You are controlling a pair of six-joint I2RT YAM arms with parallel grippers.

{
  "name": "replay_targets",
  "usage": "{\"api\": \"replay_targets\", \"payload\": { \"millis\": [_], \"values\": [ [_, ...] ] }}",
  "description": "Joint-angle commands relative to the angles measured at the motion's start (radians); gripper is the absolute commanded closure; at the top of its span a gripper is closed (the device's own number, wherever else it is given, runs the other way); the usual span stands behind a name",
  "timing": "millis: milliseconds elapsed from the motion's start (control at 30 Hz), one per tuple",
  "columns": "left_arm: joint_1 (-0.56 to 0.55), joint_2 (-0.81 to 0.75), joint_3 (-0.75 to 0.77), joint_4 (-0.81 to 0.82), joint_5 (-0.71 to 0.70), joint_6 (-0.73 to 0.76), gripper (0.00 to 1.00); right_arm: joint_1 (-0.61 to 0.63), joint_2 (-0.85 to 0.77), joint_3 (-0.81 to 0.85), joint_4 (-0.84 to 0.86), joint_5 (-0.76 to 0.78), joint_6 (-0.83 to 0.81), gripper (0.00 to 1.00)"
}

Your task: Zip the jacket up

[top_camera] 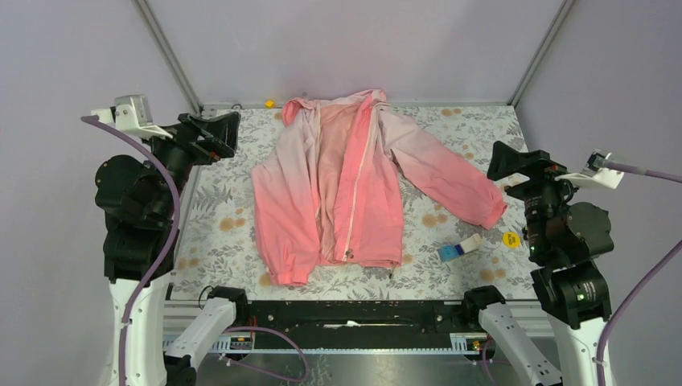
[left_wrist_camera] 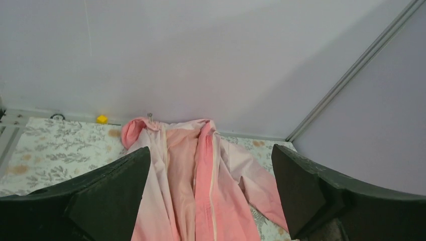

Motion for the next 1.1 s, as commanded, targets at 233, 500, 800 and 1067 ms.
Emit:
{"api": "replay_targets", "payload": {
  "millis": [233, 500, 800, 1067],
  "values": [
    [0.005, -0.028, -0.173, -0.100, 0.007, -0.023, 0.01, -0.002, 0.128, -0.144, 0.053, -0.047, 0.123, 0.02],
    [0.006, 0.029, -0.417, -0.061, 0.158, -0.115, 0.01, -0.002, -0.013, -0.498, 0.334, -0.353, 0.348, 0.02],
    [-0.151, 0.129, -0.641, 0.028, 0.170, -0.149, 0.01, 0.022, 0.212, -0.622, 0.518, -0.761, 0.425, 0.02],
    [-0.811, 0.499, -0.444, -0.376, -0.681, -0.341, 0.07, 0.223, 0.373, -0.636, 0.573, -0.694, 0.411, 0.01]
  ]
}}
